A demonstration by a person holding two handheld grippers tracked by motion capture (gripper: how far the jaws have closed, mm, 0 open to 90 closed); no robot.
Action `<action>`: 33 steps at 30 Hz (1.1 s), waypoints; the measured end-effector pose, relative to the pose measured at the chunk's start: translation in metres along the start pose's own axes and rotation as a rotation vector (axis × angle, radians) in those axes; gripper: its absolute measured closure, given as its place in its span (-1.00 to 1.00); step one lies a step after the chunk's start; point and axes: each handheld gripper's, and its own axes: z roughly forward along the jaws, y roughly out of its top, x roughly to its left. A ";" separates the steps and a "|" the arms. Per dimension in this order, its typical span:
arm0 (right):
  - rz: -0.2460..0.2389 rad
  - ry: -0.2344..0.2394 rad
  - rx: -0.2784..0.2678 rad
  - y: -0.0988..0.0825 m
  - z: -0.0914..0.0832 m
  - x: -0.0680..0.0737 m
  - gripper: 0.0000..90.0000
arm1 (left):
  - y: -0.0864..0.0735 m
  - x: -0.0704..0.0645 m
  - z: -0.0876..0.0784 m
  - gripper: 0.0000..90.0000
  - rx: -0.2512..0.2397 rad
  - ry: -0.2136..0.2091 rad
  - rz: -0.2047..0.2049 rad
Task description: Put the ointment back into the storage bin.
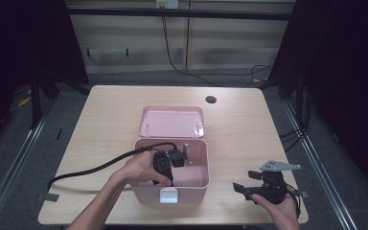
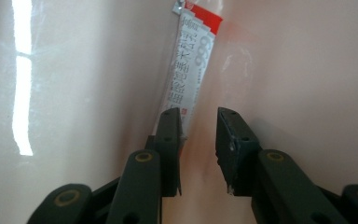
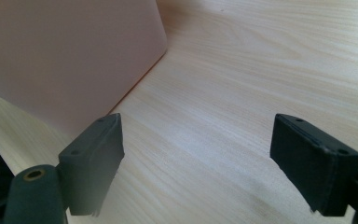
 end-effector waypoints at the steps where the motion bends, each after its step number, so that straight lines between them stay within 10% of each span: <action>1: 0.001 0.000 0.000 0.000 0.000 0.000 -0.62 | 0.000 0.000 0.000 0.55 -0.004 -0.001 -0.005; 33: 0.001 -0.002 -0.002 0.000 -0.001 0.000 -0.62 | -0.013 -0.010 -0.029 0.34 -0.168 0.042 -0.026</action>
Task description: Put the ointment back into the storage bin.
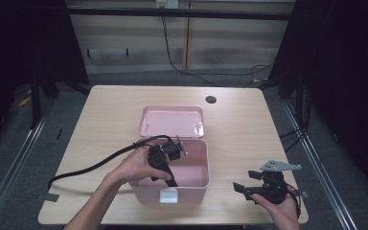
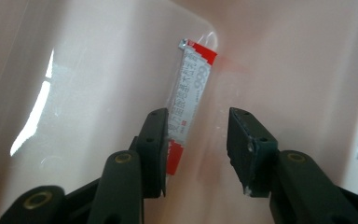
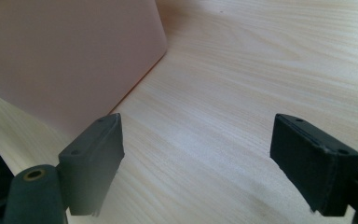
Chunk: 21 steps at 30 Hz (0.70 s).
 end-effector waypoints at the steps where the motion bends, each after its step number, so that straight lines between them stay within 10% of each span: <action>1: 0.000 0.000 0.000 0.000 0.000 0.000 -0.62 | 0.000 -0.001 -0.002 0.34 -0.002 0.005 0.001; 21: -0.002 0.001 -0.001 0.000 0.000 0.000 -0.62 | -0.012 -0.009 -0.029 0.06 -0.098 0.057 0.015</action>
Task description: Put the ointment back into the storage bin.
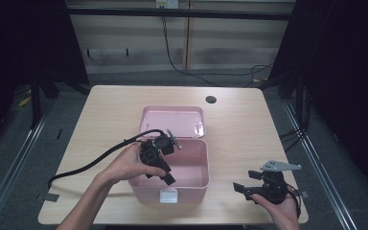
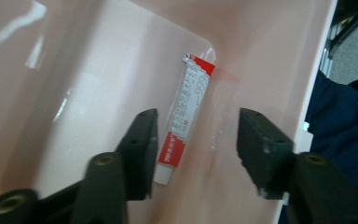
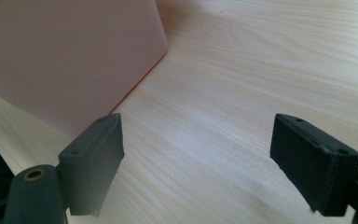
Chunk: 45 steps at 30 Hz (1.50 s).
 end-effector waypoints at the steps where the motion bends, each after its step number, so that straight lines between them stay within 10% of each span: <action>1: 0.000 0.000 0.001 0.000 0.000 0.000 -0.62 | 0.000 0.000 -0.001 0.05 -0.005 0.004 0.000; 45: 0.003 -0.003 0.002 0.000 0.001 0.000 -0.62 | -0.063 -0.007 -0.077 -0.15 -0.233 0.089 -0.044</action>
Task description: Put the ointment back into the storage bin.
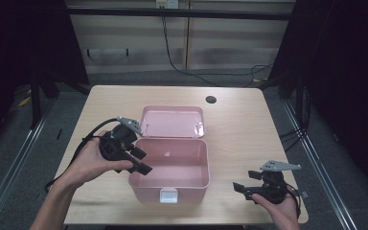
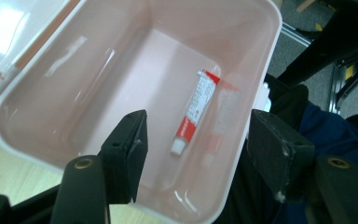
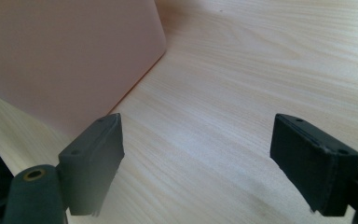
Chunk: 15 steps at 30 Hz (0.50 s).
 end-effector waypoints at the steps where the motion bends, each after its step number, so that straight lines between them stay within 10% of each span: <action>1: 0.001 -0.001 0.000 0.000 0.000 0.000 -0.62 | -0.002 0.001 -0.002 -0.15 -0.002 0.006 0.000; 15: 0.003 -0.003 0.002 0.000 0.000 0.000 -0.62 | -0.035 0.009 -0.016 -0.21 -0.040 0.034 -0.022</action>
